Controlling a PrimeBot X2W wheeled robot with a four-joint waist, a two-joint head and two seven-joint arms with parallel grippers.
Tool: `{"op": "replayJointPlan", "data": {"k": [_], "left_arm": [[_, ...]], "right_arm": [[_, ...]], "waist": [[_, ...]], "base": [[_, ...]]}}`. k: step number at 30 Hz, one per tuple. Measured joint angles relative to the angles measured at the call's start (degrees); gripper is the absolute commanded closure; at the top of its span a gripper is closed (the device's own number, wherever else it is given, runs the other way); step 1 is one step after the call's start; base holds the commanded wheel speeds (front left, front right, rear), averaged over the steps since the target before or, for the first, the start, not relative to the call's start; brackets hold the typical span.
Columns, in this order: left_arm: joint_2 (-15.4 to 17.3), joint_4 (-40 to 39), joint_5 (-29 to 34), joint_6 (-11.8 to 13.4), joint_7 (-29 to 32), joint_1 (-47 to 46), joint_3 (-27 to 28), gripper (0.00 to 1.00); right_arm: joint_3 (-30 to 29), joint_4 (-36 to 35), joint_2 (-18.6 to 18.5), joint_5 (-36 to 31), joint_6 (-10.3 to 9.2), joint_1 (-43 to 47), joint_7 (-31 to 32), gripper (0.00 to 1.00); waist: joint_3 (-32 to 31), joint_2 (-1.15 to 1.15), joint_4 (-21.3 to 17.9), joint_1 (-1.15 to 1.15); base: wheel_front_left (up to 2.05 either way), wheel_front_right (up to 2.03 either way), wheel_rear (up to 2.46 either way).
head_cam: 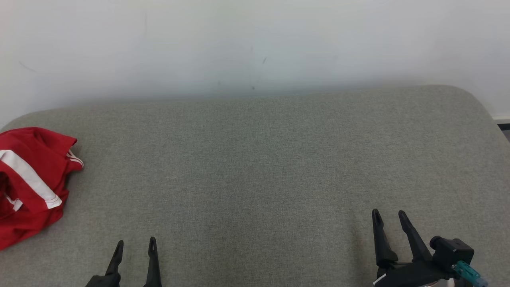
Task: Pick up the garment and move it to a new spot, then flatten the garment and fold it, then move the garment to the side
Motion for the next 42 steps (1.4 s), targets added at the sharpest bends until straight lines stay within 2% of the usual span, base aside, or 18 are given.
{"op": "replayJointPlan", "data": {"k": [17,27,34,42], "left_arm": [[0.25,0.11,7.31,1.18,-1.65,0.32,-0.47,0.00],[0.25,0.25,8.58,1.34,-2.03,0.54,-0.66,0.00],[0.30,0.31,8.65,1.34,-2.03,0.62,-0.56,0.00],[0.44,0.22,8.70,1.99,-2.03,1.04,-0.09,0.00]], "right_arm": [[0.77,0.53,-0.35,-6.72,0.00,0.20,-1.69,0.00],[0.97,0.66,-0.40,-7.60,0.00,0.51,-2.12,0.00],[1.62,0.46,-0.37,-7.55,0.00,0.62,-2.13,0.00],[2.88,0.30,-0.05,-7.55,0.00,0.79,-2.13,0.00]], "waist": [[-0.04,0.00,-0.09,0.00],[0.04,0.00,0.56,0.00],[0.17,0.00,2.84,0.00],[0.39,0.00,7.75,0.00]], "base": [[0.00,0.00,0.00],[0.00,0.00,0.00],[0.00,0.00,0.00],[0.00,0.00,0.00]]}}
